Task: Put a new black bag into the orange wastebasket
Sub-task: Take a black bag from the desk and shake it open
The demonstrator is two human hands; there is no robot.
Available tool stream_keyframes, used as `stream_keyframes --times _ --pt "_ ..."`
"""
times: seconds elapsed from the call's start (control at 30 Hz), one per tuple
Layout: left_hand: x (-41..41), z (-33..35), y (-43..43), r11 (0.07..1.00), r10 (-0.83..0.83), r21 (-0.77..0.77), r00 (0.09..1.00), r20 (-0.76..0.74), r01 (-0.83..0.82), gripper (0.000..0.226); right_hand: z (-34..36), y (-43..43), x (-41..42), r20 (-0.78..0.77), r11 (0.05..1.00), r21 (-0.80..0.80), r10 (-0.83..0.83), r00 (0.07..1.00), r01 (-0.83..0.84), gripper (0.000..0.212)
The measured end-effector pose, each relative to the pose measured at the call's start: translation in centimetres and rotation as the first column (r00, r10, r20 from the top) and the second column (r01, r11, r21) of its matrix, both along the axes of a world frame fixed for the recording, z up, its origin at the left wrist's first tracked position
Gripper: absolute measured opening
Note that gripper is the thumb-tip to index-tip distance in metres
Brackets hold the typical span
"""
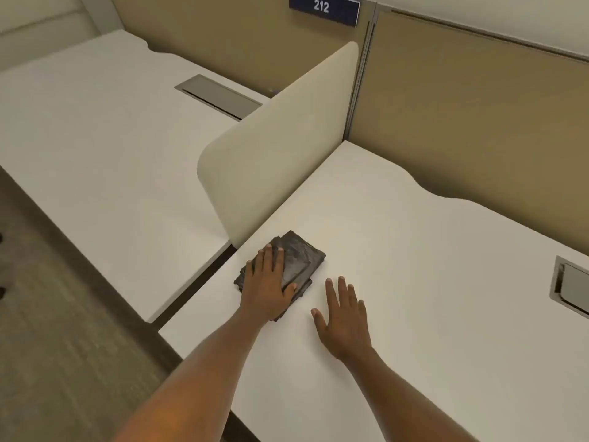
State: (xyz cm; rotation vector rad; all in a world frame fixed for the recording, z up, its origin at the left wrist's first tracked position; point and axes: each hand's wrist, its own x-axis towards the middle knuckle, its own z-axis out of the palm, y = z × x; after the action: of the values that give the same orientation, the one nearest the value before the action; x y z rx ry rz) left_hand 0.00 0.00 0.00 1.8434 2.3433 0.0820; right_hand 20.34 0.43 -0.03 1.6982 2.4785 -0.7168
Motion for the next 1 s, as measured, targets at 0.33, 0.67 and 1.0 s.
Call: stream_keyframes --times 0.33,0.67,1.0 --pt "-0.5 1.2 0.3 0.997 0.011 -0.075 1.000 0.018 -0.009 0.079 -0.4 0.4 -0.3 0.158 0.996 -0.054 0.077 0.985 -0.069 0.074" --pt "0.0 4.9 0.0 0.999 0.043 0.013 0.998 0.052 -0.043 0.074 5.6 1.3 -3.5 -0.380 0.957 -0.215 -0.268 0.886 0.197 0.064" --pt "6.3 9.1 -2.6 0.982 -0.057 0.189 0.970 0.237 0.011 0.073 12.3 0.1 -4.1 -0.624 0.687 -0.702 -0.720 0.302 0.187 0.029"
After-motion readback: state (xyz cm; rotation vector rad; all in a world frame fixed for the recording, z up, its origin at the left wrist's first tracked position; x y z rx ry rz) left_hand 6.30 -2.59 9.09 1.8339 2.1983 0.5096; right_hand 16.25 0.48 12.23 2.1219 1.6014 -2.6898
